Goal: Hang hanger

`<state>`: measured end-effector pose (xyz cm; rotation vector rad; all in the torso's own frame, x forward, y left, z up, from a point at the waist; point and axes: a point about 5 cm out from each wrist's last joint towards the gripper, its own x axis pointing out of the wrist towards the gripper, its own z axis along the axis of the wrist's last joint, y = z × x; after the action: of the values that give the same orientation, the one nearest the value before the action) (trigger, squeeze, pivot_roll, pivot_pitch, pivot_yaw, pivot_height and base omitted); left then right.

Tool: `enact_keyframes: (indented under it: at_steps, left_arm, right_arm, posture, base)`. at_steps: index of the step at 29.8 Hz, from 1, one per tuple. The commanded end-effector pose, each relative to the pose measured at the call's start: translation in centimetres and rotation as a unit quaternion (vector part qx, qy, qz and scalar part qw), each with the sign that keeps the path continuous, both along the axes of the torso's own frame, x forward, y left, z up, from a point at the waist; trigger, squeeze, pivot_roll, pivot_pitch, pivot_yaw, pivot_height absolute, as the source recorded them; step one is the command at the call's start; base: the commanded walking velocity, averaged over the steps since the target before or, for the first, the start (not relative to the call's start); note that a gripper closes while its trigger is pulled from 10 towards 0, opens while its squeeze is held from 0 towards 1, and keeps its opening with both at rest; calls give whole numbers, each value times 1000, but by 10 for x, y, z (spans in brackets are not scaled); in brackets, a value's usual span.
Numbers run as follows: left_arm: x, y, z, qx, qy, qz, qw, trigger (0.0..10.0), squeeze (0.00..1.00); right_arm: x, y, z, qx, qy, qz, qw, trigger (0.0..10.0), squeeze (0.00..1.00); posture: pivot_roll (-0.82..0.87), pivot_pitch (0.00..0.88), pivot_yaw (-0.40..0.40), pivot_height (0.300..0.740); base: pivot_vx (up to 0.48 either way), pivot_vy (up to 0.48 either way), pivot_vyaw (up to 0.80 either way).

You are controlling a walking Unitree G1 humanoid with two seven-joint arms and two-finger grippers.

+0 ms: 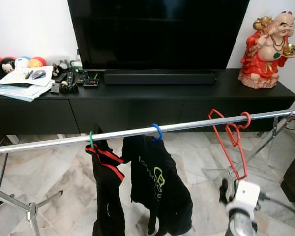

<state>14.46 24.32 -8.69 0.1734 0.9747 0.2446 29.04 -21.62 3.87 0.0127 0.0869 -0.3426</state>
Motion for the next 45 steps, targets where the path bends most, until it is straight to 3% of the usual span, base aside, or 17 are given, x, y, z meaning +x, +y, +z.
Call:
enact_keyframes:
  at_steps: [1,6,9,13,28,33,36,39,41,45]
  left_arm:
    - [-9,-1,-4,-4,11,21,1000,10000,0]
    - [-11,-4,-6,-5,18,20,1000,10000,0]
    - [-10,-6,-6,-7,15,20,1000,10000,0]
    - [-9,-5,-5,-4,13,18,1000,10000,0]
    - [-10,-3,-5,-3,16,15,1000,10000,0]
    - [-10,-2,-5,-3,17,14,1000,10000,0]
    - [-10,-1,-5,-5,18,13,1000,10000,0]
    - [-10,-1,-5,-5,18,13,1000,10000,0]
    - [-10,-2,-5,-7,18,12,1000,10000,0]
    - [-11,-1,-5,-8,18,14,1000,10000,0]
  right_arm:
    - [10,9,14,10,-32,29,999,10000,0]
    - [19,27,26,22,-57,72,996,10000,0]
    - [19,45,18,51,-28,120,991,10000,0]
    - [19,53,16,62,-20,142,988,10000,0]
    - [28,54,30,57,-33,152,986,10000,0]
    - [37,59,48,32,-67,166,983,10000,0]
    - [45,64,71,25,-107,177,978,10000,0]
    - [48,67,80,13,-122,187,975,10000,0]
    - [49,75,100,-35,-153,219,963,10000,0]
    - [45,76,109,-43,-163,215,962,10000,0]
  posture:
    - [32,45,-53,740]
    - [24,53,-50,740]
    - [31,56,-49,740]
    - [37,63,-47,740]
    - [40,79,-36,740]
    - [39,81,-29,740]
    - [40,83,-27,740]
    - [39,86,-24,740]
    - [38,87,-23,740]
    - [33,93,-22,740]
  base:
    - [0,0,0]
    - [0,0,0]
    - [0,130,0]
    - [0,418,0]
    - [0,319,0]
    - [0,0,0]
    - [0,0,0]
    - [0,0,0]
    - [0,0,0]
    - [0,0,0]
